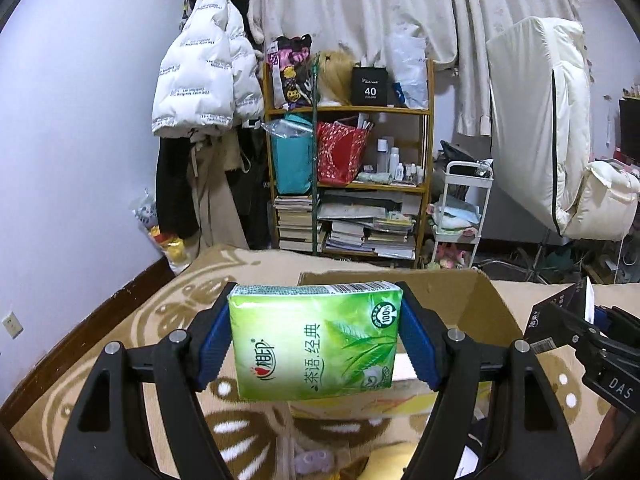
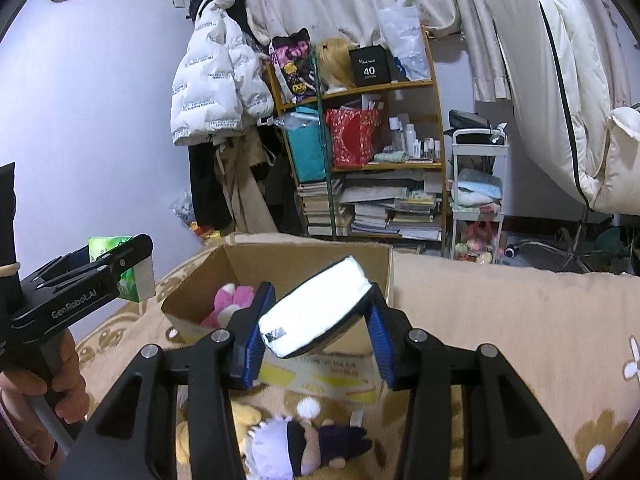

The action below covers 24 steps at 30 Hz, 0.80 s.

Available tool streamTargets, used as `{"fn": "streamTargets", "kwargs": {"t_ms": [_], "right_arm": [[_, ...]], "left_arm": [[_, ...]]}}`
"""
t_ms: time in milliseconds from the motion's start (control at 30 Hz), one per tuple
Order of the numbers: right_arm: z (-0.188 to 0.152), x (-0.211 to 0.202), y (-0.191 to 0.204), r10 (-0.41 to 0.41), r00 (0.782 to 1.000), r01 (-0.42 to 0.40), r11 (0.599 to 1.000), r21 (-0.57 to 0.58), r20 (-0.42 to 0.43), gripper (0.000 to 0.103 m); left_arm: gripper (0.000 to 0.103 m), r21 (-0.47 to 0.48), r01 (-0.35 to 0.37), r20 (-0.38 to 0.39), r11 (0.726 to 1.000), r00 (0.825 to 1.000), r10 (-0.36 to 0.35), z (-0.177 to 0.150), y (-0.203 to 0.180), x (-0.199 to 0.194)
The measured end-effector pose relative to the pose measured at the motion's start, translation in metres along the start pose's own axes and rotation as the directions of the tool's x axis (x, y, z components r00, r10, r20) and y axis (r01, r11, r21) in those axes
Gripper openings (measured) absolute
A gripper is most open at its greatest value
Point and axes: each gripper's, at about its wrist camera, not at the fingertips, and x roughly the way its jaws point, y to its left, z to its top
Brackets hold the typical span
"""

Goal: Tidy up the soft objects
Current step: 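Carry the tissue pack into the box with the left tool while the right tool drops its item in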

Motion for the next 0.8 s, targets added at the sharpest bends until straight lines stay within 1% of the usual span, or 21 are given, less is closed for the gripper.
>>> {"fn": "streamTargets", "kwargs": {"t_ms": [200, 367, 600, 800], "right_arm": [[0.003, 0.008, -0.001, 0.001, 1.0, -0.001, 1.0, 0.01, 0.011, 0.048], [0.009, 0.028, -0.01, 0.018, 1.0, -0.019, 0.998, 0.057, 0.006, 0.048], [0.009, 0.045, -0.019, 0.027, 1.0, -0.026, 0.995, 0.096, -0.002, 0.048], [0.003, 0.057, -0.02, 0.06, 0.998, -0.057, 0.994, 0.097, -0.023, 0.048]], "left_arm": [[0.074, 0.005, 0.003, -0.01, 1.0, 1.0, -0.003, 0.006, -0.001, 0.017], [0.074, 0.025, 0.011, -0.024, 1.0, 1.0, -0.011, 0.002, -0.003, 0.03], [0.074, 0.036, 0.038, -0.048, 0.999, 0.998, -0.037, -0.002, -0.009, 0.049], [0.075, 0.053, 0.074, -0.082, 0.996, 0.994, -0.069, -0.007, -0.018, 0.062]]}}
